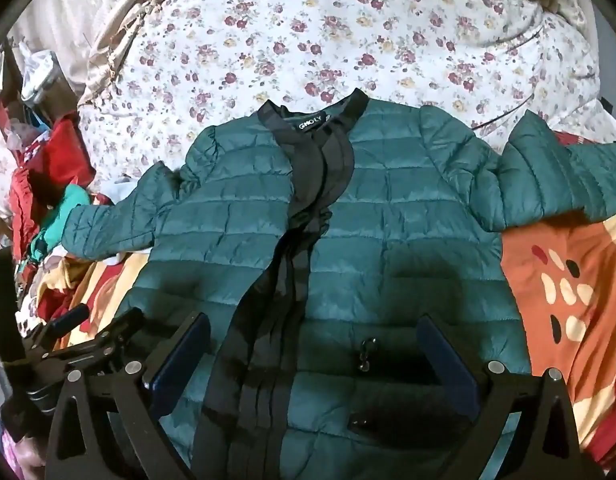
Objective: Fold large clothes
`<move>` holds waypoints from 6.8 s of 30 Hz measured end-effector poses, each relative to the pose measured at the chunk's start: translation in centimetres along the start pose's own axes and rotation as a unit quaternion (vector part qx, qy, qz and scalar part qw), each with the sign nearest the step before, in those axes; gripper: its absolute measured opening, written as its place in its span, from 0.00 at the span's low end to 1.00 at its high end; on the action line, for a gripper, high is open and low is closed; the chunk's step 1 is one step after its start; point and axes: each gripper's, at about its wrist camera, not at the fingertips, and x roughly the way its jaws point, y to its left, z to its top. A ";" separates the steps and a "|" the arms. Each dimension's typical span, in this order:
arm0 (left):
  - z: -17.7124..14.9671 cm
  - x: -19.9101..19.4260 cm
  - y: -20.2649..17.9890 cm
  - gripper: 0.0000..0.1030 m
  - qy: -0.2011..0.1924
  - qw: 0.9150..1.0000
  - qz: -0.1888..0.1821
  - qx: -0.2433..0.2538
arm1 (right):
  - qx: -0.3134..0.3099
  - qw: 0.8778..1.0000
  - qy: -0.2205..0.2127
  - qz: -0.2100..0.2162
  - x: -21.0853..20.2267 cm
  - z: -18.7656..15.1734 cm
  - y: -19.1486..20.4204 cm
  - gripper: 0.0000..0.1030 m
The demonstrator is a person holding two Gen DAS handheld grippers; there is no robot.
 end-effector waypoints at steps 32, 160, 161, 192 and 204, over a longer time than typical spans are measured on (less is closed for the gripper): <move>0.4 1.0 -0.4 0.99 0.002 1.000 -0.003 -0.019 | -0.021 0.999 -0.037 -0.023 1.9 1.0 0.4 1.00; 8.7 7.2 11.6 0.99 -0.035 0.983 0.080 -0.162 | -0.049 0.998 -0.002 -0.031 12.3 6.7 -1.2 1.00; 8.9 7.4 12.9 0.99 -0.031 0.981 0.085 -0.174 | -0.049 0.998 -0.002 -0.031 12.3 6.7 -1.2 1.00; 12.1 12.0 33.8 0.13 -0.001 0.951 0.208 -0.227 | -0.025 0.999 0.041 0.007 14.6 6.0 -1.8 1.00; 10.3 1.3 20.4 0.13 -0.046 0.985 0.099 -0.131 | -0.022 1.000 0.005 0.006 12.1 6.7 -2.1 1.00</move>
